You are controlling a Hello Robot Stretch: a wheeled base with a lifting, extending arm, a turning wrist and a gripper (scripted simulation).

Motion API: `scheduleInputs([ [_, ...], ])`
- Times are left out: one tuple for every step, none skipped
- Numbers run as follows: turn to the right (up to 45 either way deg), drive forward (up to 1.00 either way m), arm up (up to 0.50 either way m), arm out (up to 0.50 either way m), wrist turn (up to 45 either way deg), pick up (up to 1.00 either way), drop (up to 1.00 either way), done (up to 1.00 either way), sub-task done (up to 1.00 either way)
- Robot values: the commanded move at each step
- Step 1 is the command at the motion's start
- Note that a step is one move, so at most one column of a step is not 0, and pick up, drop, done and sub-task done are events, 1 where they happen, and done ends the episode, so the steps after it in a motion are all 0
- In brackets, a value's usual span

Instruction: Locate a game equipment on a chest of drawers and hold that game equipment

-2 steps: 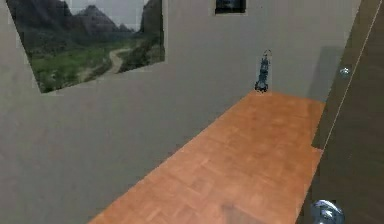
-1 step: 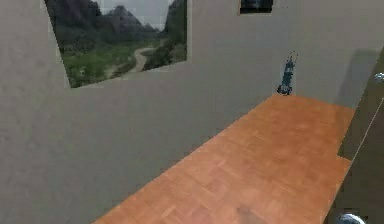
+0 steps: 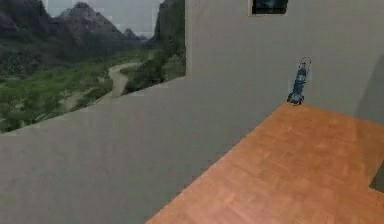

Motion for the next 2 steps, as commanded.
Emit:
scheduleInputs([
  [33.0, 0.0, 0.0, 0.0, 0.0, 0.0, 0.0, 0.0, 0.0],
  [0.0, 0.15, 0.0, 0.0, 0.0, 0.0, 0.0, 0.0, 0.0],
])
